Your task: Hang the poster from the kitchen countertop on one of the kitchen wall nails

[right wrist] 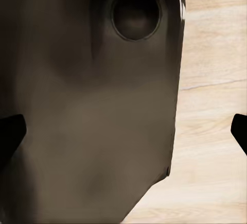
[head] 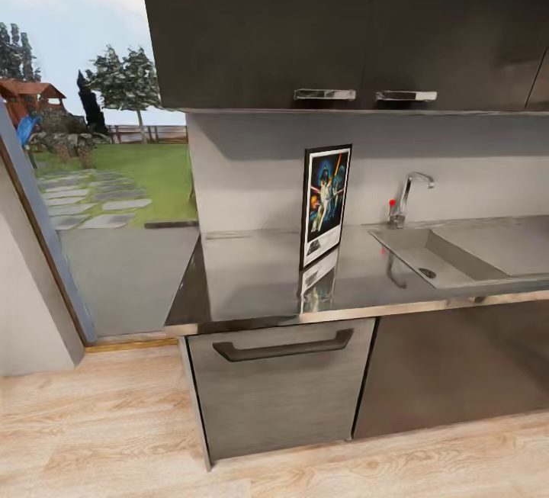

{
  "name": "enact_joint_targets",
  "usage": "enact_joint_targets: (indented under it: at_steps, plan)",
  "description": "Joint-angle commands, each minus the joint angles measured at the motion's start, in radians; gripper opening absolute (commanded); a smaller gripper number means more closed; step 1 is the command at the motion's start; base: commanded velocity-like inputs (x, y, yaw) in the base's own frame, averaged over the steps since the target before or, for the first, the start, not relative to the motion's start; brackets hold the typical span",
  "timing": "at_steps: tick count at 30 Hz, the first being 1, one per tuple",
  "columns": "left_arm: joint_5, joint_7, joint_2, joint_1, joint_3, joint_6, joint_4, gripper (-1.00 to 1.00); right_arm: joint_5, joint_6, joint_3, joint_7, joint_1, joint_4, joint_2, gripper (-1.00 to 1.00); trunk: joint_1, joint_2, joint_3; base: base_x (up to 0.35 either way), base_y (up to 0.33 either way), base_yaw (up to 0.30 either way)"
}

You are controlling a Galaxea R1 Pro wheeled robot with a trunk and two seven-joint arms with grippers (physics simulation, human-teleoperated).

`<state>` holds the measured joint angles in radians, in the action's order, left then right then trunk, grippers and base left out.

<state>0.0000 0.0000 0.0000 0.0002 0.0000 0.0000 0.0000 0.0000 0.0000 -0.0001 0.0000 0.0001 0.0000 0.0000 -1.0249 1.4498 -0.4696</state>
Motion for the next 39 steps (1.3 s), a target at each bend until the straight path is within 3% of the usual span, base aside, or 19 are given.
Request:
enact_joint_targets:
  at_steps: [1, 4, 26, 29, 38, 39]
  plan:
    - [0.000, 0.000, 0.000, 0.000, 0.000, 0.000, 0.000, 1.00, 0.000, 0.000, 0.000, 0.000, 0.000, 0.000, 0.000, 1.00, 0.000, 0.000, 0.000, 0.000, 0.000, 0.000]
    - [0.000, 0.000, -0.017, 0.013, -0.002, -0.006, -0.016, 1.00, 0.004, -0.004, 0.010, -0.001, -0.013, -0.004, -0.003, 1.00, 0.000, 0.000, 0.000, 0.000, 0.000, 0.000]
    - [0.000, -0.001, -0.021, 0.016, -0.003, -0.009, -0.020, 1.00, 0.005, -0.005, 0.009, -0.001, -0.015, -0.004, -0.004, 1.00, 0.000, 0.000, 0.000, 0.000, 0.000, 0.000]
    - [-0.002, 0.000, -0.034, 0.029, 0.000, -0.026, -0.037, 1.00, 0.007, -0.022, 0.006, -0.002, -0.033, -0.022, -0.011, 1.00, 0.000, 0.000, 0.000, 0.000, 0.000, 0.000]
    - [-0.007, 0.000, -0.033, 0.039, 0.003, -0.054, -0.087, 1.00, 0.008, -0.072, 0.003, -0.003, -0.077, -0.073, -0.026, 1.00, 0.000, 0.000, 0.000, 0.000, 0.000, 0.000]
    - [-0.007, 0.000, -0.033, 0.039, 0.003, -0.055, -0.555, 1.00, 0.008, -0.124, 0.003, -0.003, -0.077, -0.387, -0.028, 1.00, 0.000, 0.000, 0.000, 0.000, 0.000, 0.000]
